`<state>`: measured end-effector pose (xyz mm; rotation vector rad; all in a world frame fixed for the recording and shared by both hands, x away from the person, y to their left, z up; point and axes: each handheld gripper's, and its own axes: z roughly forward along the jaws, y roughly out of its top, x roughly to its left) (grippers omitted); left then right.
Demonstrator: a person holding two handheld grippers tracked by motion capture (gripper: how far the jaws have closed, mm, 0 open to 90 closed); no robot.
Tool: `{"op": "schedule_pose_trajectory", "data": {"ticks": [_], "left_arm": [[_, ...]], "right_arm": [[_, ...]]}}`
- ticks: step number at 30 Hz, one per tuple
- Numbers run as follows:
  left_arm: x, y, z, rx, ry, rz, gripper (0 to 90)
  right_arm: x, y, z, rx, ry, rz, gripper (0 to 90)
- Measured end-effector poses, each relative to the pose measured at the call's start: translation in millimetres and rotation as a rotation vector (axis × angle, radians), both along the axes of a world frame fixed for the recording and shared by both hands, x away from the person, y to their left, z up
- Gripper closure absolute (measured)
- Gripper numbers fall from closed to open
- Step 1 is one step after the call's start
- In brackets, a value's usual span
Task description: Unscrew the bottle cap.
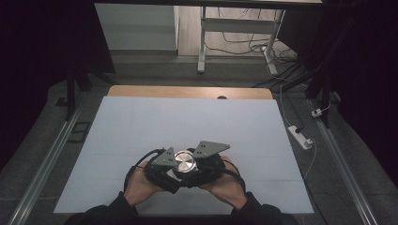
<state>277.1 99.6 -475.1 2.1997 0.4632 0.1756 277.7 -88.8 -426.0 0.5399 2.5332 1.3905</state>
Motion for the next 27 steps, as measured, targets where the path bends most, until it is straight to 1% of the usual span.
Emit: {"op": "schedule_pose_trajectory", "data": {"ticks": [2, 3, 4, 5, 6, 7, 8, 9, 10, 11, 12, 13, 14, 15, 16, 17, 18, 19, 20, 21, 23, 25, 27], "left_arm": [[0.5, 0.8, 0.3, 0.009, -0.003, -0.031, 15.5], [0.7, 1.9, 1.0, -0.005, 0.004, -0.068, 15.6], [0.7, 2.4, 1.7, -0.009, 0.008, -0.09, 15.5], [0.7, 2.4, 1.7, -0.009, 0.008, -0.09, 15.6], [0.5, 2.6, 2.5, -0.012, 0.007, -0.115, 15.5], [-0.1, 2.7, 3.2, -0.019, 0.008, -0.141, 15.5], [-2.0, 2.6, 4.5, -0.027, 0.002, -0.205, 15.5], [-2.0, 2.6, 4.5, -0.027, 0.002, -0.205, 15.5], [-4.3, 2.2, 4.8, -0.042, -0.006, -0.247, 15.5], [-4.8, 2.2, 5.1, -0.051, -0.006, -0.255, 15.5], [-4.8, 2.2, 5.1, -0.051, -0.006, -0.255, 15.5], [-5.0, 2.1, 5.5, -0.055, -0.005, -0.252, 15.5], [-5.1, 2.3, 5.9, -0.055, -0.008, -0.236, 15.5], [-4.4, 3.0, 6.2, -0.051, -0.009, -0.217, 15.5], [-3.3, 3.9, 6.1, -0.05, -0.005, -0.189, 15.5], [-1.7, 4.9, 5.8, -0.048, 0.001, -0.156, 15.5], [-0.5, 5.6, 5.4, -0.048, 0.007, -0.12, 15.5], [0.3, 5.5, 5.0, -0.027, -0.001, -0.062, 15.5], [0.3, 5.5, 5.0, -0.027, -0.001, -0.062, 15.5], [0.5, 5.6, 5.3, -0.009, -0.01, -0.041, 15.5], [-0.7, 3.3, 5.5, 0.0, -0.015, 0.005, 15.5], [-1.1, 2.7, 6.0, 0.005, -0.017, 0.012, 15.5], [-2.4, 0.8, 6.3, 0.008, -0.02, 0.026, 15.5]], "right_arm": [[2.7, -1.4, 1.5, -0.008, 0.024, 0.035, 18.1], [4.2, -2.7, 2.5, -0.009, 0.029, 0.062, 18.1], [5.6, -4.2, 3.3, -0.003, 0.038, 0.089, 18.1], [5.6, -4.2, 3.3, -0.003, 0.038, 0.089, 18.1], [8.8, -7.7, 5.7, -0.003, 0.052, 0.16, 18.1], [8.8, -7.7, 5.7, -0.003, 0.052, 0.16, 18.1], [12.7, -11.2, 7.8, -0.002, 0.061, 0.267, 18.0], [15.2, -13.0, 8.4, 0.002, 0.066, 0.329, 17.9], [17.3, -14.6, 8.6, 0.009, 0.066, 0.385, 17.8], [18.0, -16.0, 8.6, 0.019, 0.064, 0.425, 17.7], [18.1, -17.3, 9.1, 0.024, 0.053, 0.445, 17.0], [17.4, -17.8, 9.9, 0.028, 0.045, 0.439, 13.3], [16.6, -18.2, 11.3, 0.022, 0.041, 0.418, 8.7], [15.7, -18.7, 13.2, 0.01, 0.039, 0.389, 6.4], [15.7, -18.7, 13.2, 0.01, 0.039, 0.389, 6.4], [14.5, -19.9, 15.8, 0.001, 0.038, 0.36, 3.5], [11.5, -21.2, 21.1, 0.01, 0.053, 0.284, 1.0], [10.0, -20.6, 23.4, 0.005, 0.051, 0.235, 1.1], [7.8, -19.1, 24.6, -0.008, 0.036, 0.189, 1.4], [5.6, -16.9, 24.9, -0.025, 0.018, 0.153, 2.8], [2.1, -11.2, 23.3, -0.042, -0.008, 0.086, 4.7], [0.1, -5.0, 19.4, -0.036, -0.014, 0.045, 5.8], [-1.6, 0.0, 15.7, -0.042, -0.031, 0.012, 7.6]]}}
